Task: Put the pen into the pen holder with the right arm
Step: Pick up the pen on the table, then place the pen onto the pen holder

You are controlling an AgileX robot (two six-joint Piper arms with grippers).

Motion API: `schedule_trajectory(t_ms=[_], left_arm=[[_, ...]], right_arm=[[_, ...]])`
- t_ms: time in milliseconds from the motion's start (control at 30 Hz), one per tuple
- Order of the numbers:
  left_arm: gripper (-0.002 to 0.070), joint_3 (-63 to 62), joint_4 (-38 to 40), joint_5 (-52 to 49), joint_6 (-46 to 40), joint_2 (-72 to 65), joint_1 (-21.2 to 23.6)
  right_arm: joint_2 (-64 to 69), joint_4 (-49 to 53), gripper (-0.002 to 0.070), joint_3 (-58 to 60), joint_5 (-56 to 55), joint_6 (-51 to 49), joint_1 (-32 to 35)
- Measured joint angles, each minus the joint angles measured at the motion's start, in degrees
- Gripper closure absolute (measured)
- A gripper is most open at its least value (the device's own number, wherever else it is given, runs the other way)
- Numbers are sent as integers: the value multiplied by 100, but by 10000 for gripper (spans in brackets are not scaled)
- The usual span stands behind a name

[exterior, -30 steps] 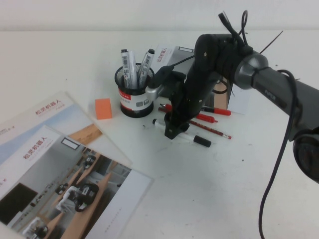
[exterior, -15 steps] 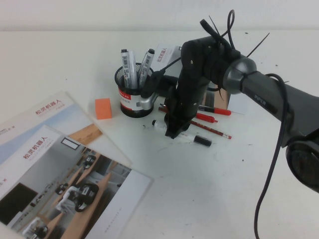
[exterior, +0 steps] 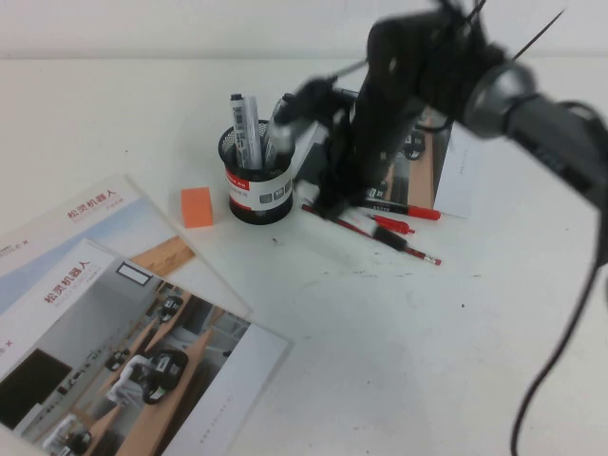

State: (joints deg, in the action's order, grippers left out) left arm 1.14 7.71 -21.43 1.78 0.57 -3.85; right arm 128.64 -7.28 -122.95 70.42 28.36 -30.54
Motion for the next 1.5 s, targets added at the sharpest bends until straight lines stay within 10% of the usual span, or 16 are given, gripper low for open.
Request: schedule_trajectory(t_ms=[733, 1000, 1267, 1500], left_arm=[[676, 0, 0, 0, 0, 0, 0], [676, 0, 0, 0, 0, 0, 0], [676, 0, 0, 0, 0, 0, 0], [676, 0, 0, 0, 0, 0, 0]], right_arm=[[-2880, -1096, 545, 1936, -1463, 423, -508], [-4321, -1328, 545, 4786, -4652, 464, -715], [-4687, 305, 545, 7235, -9564, -2065, -1226], [-4544, 728, 545, 7346, -10077, -2512, -1367]])
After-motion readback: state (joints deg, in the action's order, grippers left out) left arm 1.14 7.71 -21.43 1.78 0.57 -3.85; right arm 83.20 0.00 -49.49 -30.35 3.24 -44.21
